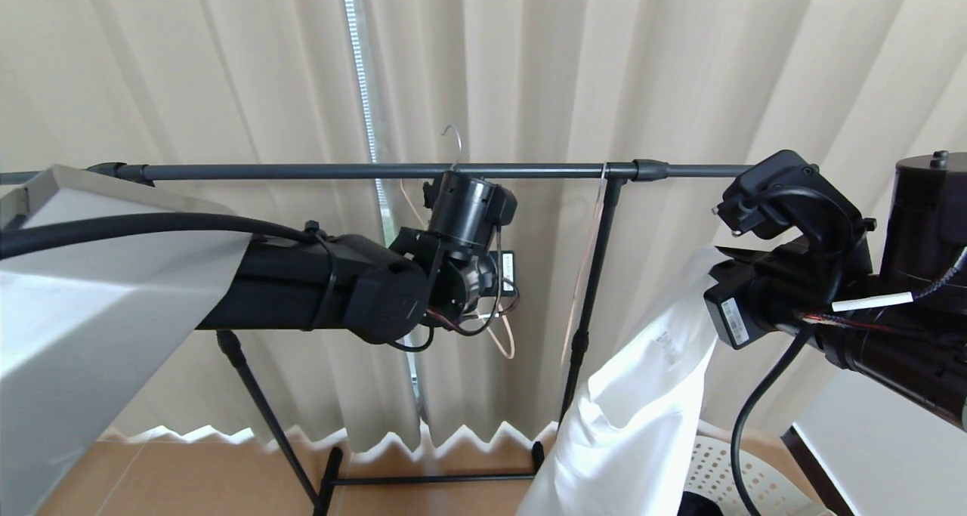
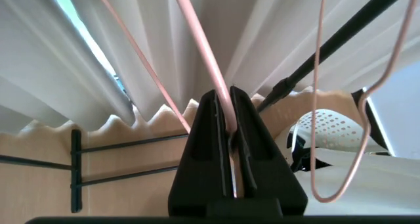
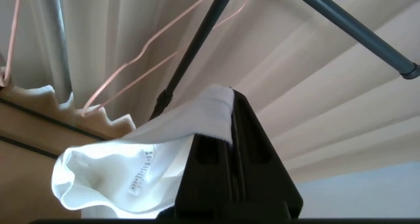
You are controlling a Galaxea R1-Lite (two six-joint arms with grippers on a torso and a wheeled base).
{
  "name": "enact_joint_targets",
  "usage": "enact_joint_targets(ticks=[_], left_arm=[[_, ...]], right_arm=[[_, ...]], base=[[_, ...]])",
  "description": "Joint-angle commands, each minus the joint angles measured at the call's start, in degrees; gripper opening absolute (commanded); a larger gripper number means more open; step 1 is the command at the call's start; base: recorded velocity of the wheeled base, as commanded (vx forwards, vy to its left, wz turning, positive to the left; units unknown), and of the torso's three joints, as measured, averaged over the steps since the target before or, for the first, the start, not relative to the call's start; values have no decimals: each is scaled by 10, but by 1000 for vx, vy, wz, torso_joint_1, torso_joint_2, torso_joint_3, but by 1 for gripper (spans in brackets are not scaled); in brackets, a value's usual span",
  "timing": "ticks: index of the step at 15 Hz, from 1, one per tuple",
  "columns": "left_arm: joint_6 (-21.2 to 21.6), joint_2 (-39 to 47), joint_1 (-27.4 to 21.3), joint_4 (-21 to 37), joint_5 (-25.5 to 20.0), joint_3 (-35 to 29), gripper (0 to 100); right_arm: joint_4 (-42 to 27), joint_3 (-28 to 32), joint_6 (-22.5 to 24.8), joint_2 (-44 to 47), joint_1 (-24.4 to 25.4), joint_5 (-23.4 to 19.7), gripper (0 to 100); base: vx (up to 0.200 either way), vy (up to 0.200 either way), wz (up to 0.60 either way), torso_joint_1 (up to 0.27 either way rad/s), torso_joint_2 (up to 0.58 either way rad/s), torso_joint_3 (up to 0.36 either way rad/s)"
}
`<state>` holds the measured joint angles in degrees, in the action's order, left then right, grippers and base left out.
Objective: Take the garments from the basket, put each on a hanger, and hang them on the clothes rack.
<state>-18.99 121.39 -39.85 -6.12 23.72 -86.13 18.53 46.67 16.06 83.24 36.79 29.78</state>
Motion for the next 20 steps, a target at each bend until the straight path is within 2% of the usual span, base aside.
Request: enact_joint_targets(ticks=[1, 3, 6, 8, 11, 13, 16, 17, 19, 20], left_arm=[[6, -36, -1, -24, -24, 47, 0], [15, -63, -1, -40, -52, 89, 0], [55, -116, 0, -127, -85, 199, 0], [81, -149, 1, -178, -125, 265, 0], [90, -180, 4, -190, -141, 316, 0], [91, -223, 6, -190, -175, 363, 0], [106, -255, 16, -193, -204, 398, 0], [119, -262, 22, -219, -218, 423, 0], [164, -265, 39, -317, -241, 487, 0], [175, -266, 42, -326, -241, 498, 0]], right_arm=[[0, 0, 0, 1, 0, 0, 0], [0, 0, 0, 1, 0, 0, 0], [0, 0, 0, 1, 0, 0, 0], [0, 0, 0, 2, 0, 0, 0], [0, 0, 0, 3, 0, 0, 0], [0, 0, 0, 4, 0, 0, 0], [0, 0, 0, 5, 0, 0, 0], [0, 0, 0, 5, 0, 0, 0], [0, 0, 0, 4, 0, 0, 0], [0, 0, 0, 3, 0, 0, 0]], base=[[0, 0, 0, 0, 0, 0], [0, 0, 0, 0, 0, 0], [0, 0, 0, 0, 0, 0], [0, 0, 0, 0, 0, 0], [0, 0, 0, 0, 0, 0], [0, 0, 0, 0, 0, 0], [0, 0, 0, 0, 0, 0], [0, 0, 0, 0, 0, 0], [0, 0, 0, 0, 0, 0], [0, 0, 0, 0, 0, 0]])
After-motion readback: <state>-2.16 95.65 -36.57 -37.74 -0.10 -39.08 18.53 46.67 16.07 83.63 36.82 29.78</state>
